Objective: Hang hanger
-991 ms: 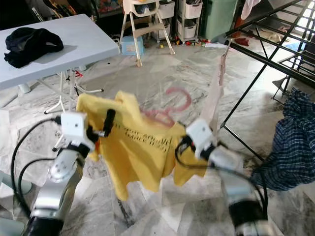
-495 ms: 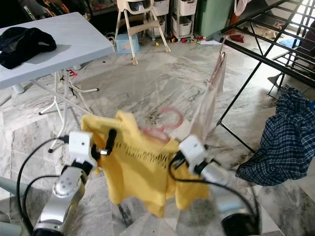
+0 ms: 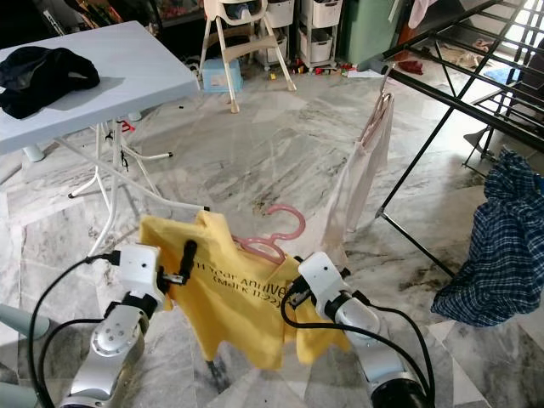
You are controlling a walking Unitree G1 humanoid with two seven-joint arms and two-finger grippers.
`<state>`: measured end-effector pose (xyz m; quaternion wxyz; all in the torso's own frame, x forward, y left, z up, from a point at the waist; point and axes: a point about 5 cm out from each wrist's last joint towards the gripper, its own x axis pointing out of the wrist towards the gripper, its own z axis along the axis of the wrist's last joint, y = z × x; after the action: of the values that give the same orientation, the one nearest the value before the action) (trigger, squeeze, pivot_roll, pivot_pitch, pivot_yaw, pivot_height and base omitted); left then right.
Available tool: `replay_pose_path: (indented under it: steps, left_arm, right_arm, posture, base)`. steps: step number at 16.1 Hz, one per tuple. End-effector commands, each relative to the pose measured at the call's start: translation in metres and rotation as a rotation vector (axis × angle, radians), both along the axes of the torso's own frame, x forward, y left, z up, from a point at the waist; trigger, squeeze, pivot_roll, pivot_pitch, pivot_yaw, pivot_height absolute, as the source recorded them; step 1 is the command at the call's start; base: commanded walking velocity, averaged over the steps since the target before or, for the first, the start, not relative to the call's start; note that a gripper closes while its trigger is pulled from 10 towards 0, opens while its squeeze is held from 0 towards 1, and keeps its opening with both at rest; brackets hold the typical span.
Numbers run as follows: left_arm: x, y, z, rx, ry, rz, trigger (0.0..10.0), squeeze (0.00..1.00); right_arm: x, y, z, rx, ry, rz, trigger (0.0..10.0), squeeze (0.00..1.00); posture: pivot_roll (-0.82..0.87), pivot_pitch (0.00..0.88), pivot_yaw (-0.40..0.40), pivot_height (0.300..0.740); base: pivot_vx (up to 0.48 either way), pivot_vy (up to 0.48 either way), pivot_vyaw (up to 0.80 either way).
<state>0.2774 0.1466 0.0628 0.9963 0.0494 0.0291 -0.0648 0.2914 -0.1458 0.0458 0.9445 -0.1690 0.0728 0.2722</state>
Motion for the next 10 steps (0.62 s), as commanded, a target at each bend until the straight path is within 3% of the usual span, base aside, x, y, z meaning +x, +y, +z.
replay_pose_path:
  steps: [1, 2, 4, 7, 10]
  left_arm:
    - [-0.005, 0.005, -0.013, 0.022, 0.067, 0.004, 10.0, 0.0]
    - [-0.006, 0.004, -0.02, 0.023, 0.095, -0.012, 10.0, 0.0]
    - [-0.004, 0.001, -0.014, 0.025, 0.073, -0.043, 10.0, 0.0]
    - [0.0, -0.001, -0.005, 0.06, 0.027, -0.067, 10.0, 0.0]
    - [0.009, 0.0, 0.001, 0.077, 0.015, -0.092, 10.0, 0.0]
  right_arm:
    - [0.013, 0.001, 0.023, 0.063, -0.119, -0.035, 0.0, 0.0]
    - [0.014, -0.004, 0.019, 0.069, -0.122, -0.11, 0.0, 0.0]
    - [0.017, -0.016, 0.026, 0.083, -0.177, -0.203, 0.0, 0.0]
    - [0.016, -0.022, 0.028, 0.087, -0.197, -0.235, 0.0, 0.0]
    - [0.014, -0.019, 0.025, 0.055, -0.192, -0.193, 0.0, 0.0]
  posture:
    - [-0.05, 0.041, 0.068, 0.74]
    - [-0.05, 0.026, 0.079, 0.74]
    - [-0.05, 0.006, 0.089, 0.74]
    - [-0.06, 0.004, 0.1, 0.74]
    - [-0.06, 0.019, 0.095, 0.74]
  base:
    - [0.0, 0.0, 0.0]
    - [0.0, 0.0, 0.0]
    - [0.0, 0.0, 0.0]
    - [0.0, 0.0, 0.0]
    - [0.0, 0.0, 0.0]
